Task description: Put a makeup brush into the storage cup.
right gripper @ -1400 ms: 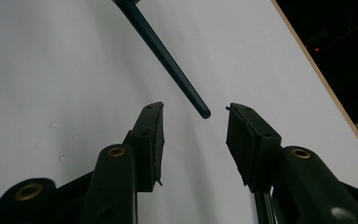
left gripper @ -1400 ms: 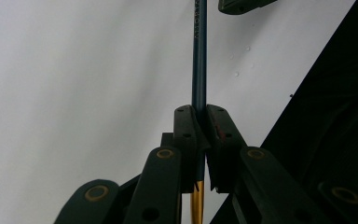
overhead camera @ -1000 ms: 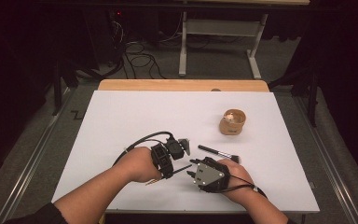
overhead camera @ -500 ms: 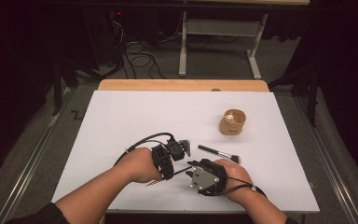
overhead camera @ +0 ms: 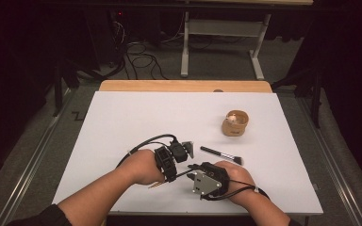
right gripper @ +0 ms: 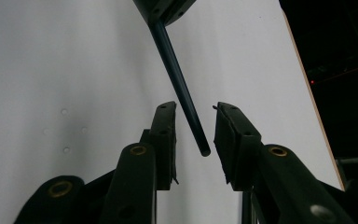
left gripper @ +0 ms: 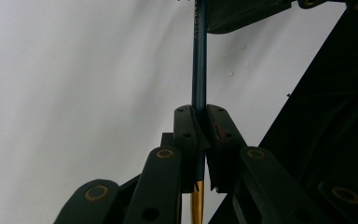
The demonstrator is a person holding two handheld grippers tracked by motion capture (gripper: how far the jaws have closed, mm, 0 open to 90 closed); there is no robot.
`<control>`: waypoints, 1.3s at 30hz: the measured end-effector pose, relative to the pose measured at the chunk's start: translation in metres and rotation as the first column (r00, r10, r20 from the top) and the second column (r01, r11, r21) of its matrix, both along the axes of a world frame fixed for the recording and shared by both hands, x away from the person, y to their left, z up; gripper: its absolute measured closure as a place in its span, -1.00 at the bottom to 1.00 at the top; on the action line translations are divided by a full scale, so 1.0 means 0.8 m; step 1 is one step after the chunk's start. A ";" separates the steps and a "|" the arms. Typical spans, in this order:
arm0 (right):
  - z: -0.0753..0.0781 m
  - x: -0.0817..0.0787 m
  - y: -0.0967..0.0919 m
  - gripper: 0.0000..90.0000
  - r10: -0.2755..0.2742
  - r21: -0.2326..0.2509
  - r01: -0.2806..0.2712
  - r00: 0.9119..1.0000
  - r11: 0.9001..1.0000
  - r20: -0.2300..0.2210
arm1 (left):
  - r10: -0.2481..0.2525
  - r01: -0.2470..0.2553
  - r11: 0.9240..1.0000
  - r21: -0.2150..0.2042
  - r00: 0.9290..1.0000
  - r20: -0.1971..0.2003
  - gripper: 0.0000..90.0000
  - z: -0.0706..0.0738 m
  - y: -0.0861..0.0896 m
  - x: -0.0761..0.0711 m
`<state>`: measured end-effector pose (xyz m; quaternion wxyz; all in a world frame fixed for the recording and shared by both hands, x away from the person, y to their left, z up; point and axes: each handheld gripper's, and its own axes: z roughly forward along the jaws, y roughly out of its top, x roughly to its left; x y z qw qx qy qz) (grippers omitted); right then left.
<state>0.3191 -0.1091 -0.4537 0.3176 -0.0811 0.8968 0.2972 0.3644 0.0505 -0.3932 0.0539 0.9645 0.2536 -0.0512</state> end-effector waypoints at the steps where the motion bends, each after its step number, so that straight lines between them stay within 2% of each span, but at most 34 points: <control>1: 0.000 0.000 0.000 0.57 0.002 0.000 -0.002 1.000 1.000 0.001 | 0.000 0.000 1.000 -0.001 1.000 -0.001 0.85 0.000 0.000 0.000; 11: -0.001 0.002 -0.001 0.65 0.021 -0.012 -0.021 1.000 1.000 -0.002 | -0.009 0.009 1.000 -0.007 1.000 -0.001 0.85 0.003 -0.006 0.001; 18: -0.001 0.006 -0.003 0.66 0.012 -0.019 -0.012 1.000 1.000 0.005 | -0.012 0.012 1.000 -0.010 1.000 0.003 0.85 0.004 -0.010 0.002; 19: -0.002 0.007 -0.004 0.66 -0.001 -0.017 0.001 1.000 1.000 -0.010 | -0.011 0.011 1.000 -0.010 1.000 0.003 0.85 0.004 -0.011 0.003; 23: -0.003 0.009 -0.004 0.66 -0.009 -0.019 0.009 1.000 1.000 -0.011 | -0.011 0.011 1.000 -0.011 1.000 0.002 0.85 0.004 -0.010 0.004; 39: -0.004 0.011 -0.004 0.71 0.003 -0.035 -0.004 1.000 0.999 -0.015 | -0.016 0.016 1.000 -0.016 1.000 -0.002 0.85 0.006 -0.009 0.002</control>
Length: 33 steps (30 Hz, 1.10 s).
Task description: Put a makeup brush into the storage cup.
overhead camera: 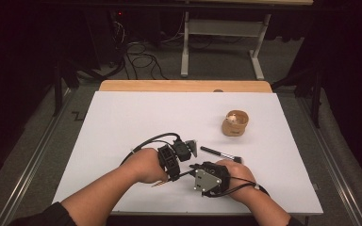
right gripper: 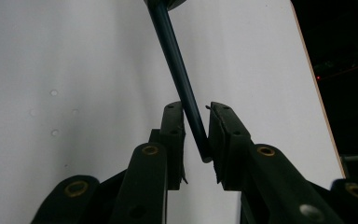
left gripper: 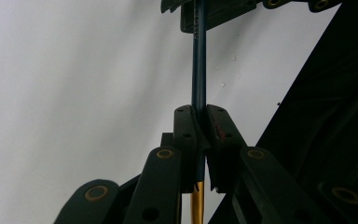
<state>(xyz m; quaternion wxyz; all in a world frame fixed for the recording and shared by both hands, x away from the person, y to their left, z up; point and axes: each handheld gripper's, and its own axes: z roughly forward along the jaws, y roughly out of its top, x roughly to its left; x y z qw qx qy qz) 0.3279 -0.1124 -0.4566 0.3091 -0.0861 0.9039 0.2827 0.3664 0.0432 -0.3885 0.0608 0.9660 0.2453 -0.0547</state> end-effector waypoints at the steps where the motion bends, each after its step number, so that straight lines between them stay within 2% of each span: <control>1: 0.000 0.000 0.000 0.71 0.000 0.000 0.000 1.000 1.000 0.000 | 0.000 0.000 1.000 0.000 1.000 0.000 0.85 0.000 0.000 0.000; 8: -0.001 0.002 0.001 0.73 0.020 -0.012 -0.020 1.000 1.000 0.015 | 0.001 -0.001 1.000 -0.003 1.000 0.002 0.85 0.002 0.000 0.000; 11: -0.001 0.002 0.001 0.76 0.019 -0.014 -0.018 1.000 1.000 0.019 | 0.002 -0.002 1.000 -0.006 1.000 0.003 0.85 0.003 0.001 0.000; 13: -0.001 0.000 0.000 0.78 -0.004 -0.009 0.004 1.000 1.000 0.009 | 0.003 -0.003 1.000 -0.009 1.000 0.005 0.85 0.004 0.001 0.000; 19: -0.001 0.001 0.000 0.81 0.005 -0.018 -0.005 1.000 1.000 0.027 | 0.007 -0.007 1.000 -0.017 1.000 0.005 0.84 0.005 0.001 0.001; 23: 0.000 0.001 -0.001 0.82 0.003 -0.021 -0.002 1.000 1.000 0.023 | 0.017 -0.017 1.000 -0.016 1.000 0.018 0.82 0.006 0.002 0.002; 26: 0.001 0.001 -0.001 0.86 0.008 -0.016 -0.007 1.000 1.000 0.017 | 0.026 -0.026 0.999 -0.020 0.999 0.020 0.70 0.007 0.003 0.003; 33: -0.001 0.000 -0.001 0.93 0.037 -0.041 -0.037 0.999 0.999 0.015 | 0.032 -0.031 0.999 -0.021 0.999 0.036 0.52 0.007 0.003 0.004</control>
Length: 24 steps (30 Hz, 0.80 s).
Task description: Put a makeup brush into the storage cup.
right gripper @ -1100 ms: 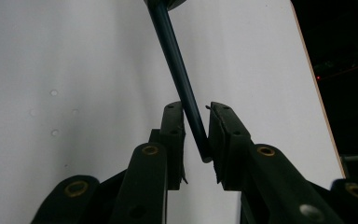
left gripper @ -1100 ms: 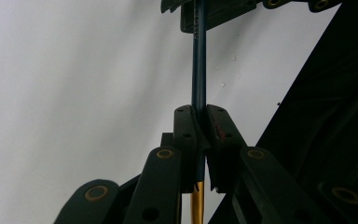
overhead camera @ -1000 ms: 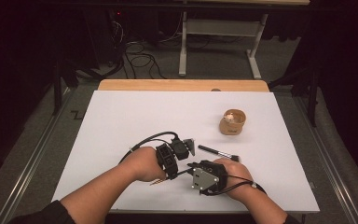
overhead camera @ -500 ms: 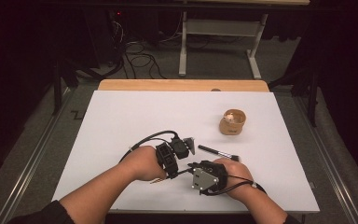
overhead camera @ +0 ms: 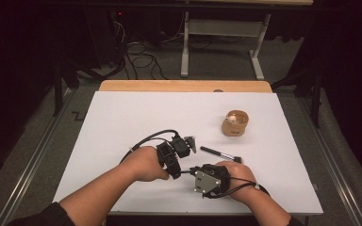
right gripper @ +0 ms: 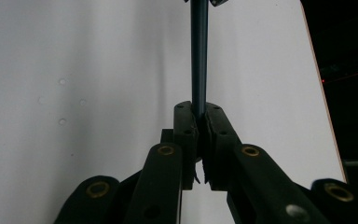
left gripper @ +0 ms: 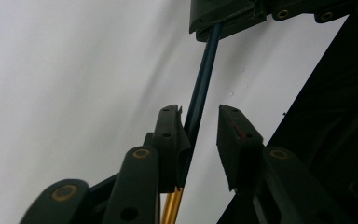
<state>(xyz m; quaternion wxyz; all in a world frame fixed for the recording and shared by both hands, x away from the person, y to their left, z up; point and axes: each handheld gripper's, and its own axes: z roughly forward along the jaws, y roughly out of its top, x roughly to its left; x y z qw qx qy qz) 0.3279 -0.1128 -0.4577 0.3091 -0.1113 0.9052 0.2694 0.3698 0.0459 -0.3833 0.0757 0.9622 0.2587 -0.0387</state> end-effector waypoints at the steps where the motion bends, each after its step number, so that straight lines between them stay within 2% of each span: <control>1: 0.000 0.000 0.000 0.93 0.000 0.000 0.000 1.000 1.000 0.000 | 0.000 0.000 1.000 0.002 1.000 0.001 0.49 0.000 0.000 0.000; 10: 0.001 -0.001 -0.002 0.93 -0.019 0.008 0.019 1.000 1.000 -0.013 | 0.007 -0.008 1.000 0.008 1.000 0.020 0.32 0.001 0.002 0.001; 20: 0.002 0.002 -0.003 0.93 -0.013 0.006 0.013 1.000 1.000 -0.002 | 0.027 -0.027 1.000 -0.002 0.999 0.030 0.17 0.003 0.006 0.001; 24: 0.001 0.002 -0.003 0.93 -0.013 0.003 0.013 1.000 1.000 -0.010 | 0.034 -0.034 0.999 -0.004 0.999 0.033 0.14 0.004 0.009 0.001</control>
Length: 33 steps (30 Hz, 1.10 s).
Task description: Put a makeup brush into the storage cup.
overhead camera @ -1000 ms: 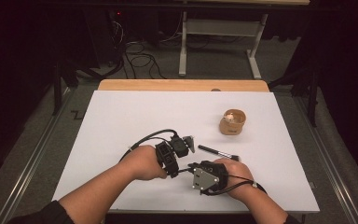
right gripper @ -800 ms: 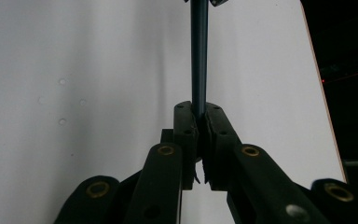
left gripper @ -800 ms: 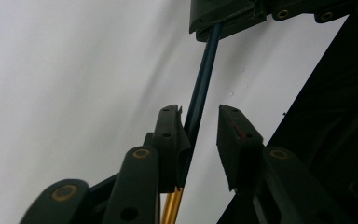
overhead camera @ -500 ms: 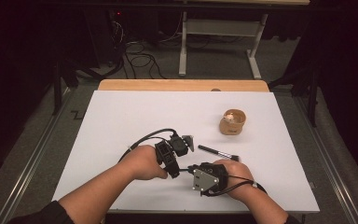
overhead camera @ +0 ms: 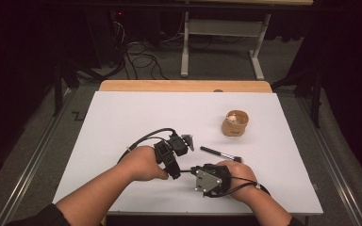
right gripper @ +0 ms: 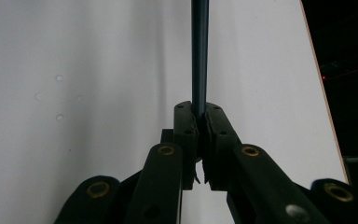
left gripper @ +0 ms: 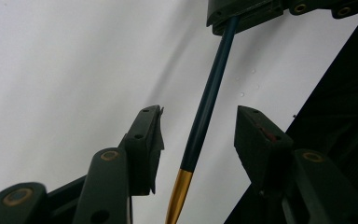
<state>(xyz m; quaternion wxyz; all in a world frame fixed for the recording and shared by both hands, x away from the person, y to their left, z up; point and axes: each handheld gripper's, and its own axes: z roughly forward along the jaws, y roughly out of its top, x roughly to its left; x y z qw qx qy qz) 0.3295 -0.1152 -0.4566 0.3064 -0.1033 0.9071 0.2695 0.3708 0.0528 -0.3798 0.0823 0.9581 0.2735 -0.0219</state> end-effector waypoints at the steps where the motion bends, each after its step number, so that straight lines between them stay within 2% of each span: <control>1: 0.000 -0.001 0.000 0.93 -0.010 0.003 0.010 1.000 1.000 -0.007 | 0.000 0.000 1.000 -0.001 1.000 0.000 0.13 0.000 0.000 0.000; 3: 0.000 -0.001 -0.001 0.93 -0.013 0.003 0.013 1.000 1.000 -0.006 | 0.010 -0.010 1.000 -0.008 1.000 0.002 0.13 -0.001 0.000 -0.001; 6: 0.000 0.000 -0.002 0.93 -0.016 0.004 0.016 1.000 1.000 -0.009 | 0.000 0.000 1.000 0.003 1.000 -0.001 0.13 -0.001 0.002 -0.001; 8: 0.000 0.003 -0.005 0.93 -0.002 -0.001 0.002 1.000 1.000 0.000 | 0.010 -0.010 1.000 -0.003 1.000 0.002 0.13 -0.002 0.003 -0.001; 13: -0.002 0.003 -0.016 0.93 -0.031 0.002 0.031 0.999 1.000 -0.018 | 0.020 -0.020 1.000 -0.002 1.000 0.004 0.11 -0.005 0.009 -0.001; 20: -0.005 0.004 -0.027 0.93 -0.051 -0.003 0.051 0.999 0.999 -0.020 | 0.042 -0.042 0.999 -0.009 0.999 0.005 0.10 -0.007 0.020 0.001; 22: -0.006 0.003 -0.029 0.93 -0.072 0.003 0.072 0.997 0.997 -0.031 | 0.044 -0.044 0.999 -0.008 0.999 0.003 0.09 -0.009 0.023 0.002; 24: -0.008 0.003 -0.032 0.93 -0.087 0.011 0.087 0.996 0.996 -0.027 | 0.053 -0.053 0.999 -0.012 0.999 0.005 0.09 -0.011 0.026 0.002; 25: -0.009 0.005 -0.035 0.93 -0.084 -0.003 0.084 0.996 0.996 -0.025 | 0.054 -0.054 0.999 -0.009 0.999 0.007 0.09 -0.012 0.028 0.002; 33: -0.014 0.009 -0.050 0.93 -0.106 -0.023 0.106 0.994 0.994 -0.004 | 0.089 -0.089 0.996 0.002 0.996 0.009 0.08 -0.021 0.048 0.005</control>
